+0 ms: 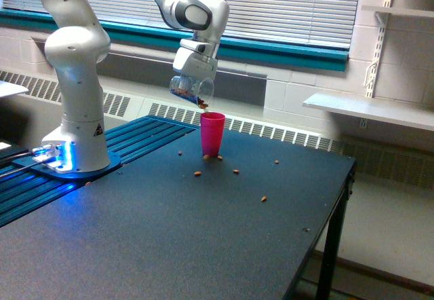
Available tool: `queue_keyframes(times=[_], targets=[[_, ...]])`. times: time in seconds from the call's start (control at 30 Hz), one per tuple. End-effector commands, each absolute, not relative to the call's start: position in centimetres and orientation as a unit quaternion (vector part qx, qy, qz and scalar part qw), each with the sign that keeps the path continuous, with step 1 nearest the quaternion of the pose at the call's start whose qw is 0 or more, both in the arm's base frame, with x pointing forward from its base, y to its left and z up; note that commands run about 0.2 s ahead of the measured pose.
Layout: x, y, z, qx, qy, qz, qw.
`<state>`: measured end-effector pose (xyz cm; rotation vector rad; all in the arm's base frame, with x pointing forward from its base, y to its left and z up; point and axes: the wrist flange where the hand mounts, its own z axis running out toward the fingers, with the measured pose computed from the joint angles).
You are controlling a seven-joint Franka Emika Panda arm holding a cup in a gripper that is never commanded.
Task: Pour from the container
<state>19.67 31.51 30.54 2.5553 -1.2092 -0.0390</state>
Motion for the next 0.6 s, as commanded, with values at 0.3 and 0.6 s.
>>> queue_keyframes(times=[0.3, 0.6], targets=[[20.52, 31.65, 30.77, 0.895, -0.413, -0.023, 0.166], [20.81, 31.55, 30.91, 0.895, -0.41, -0.03, 0.172]])
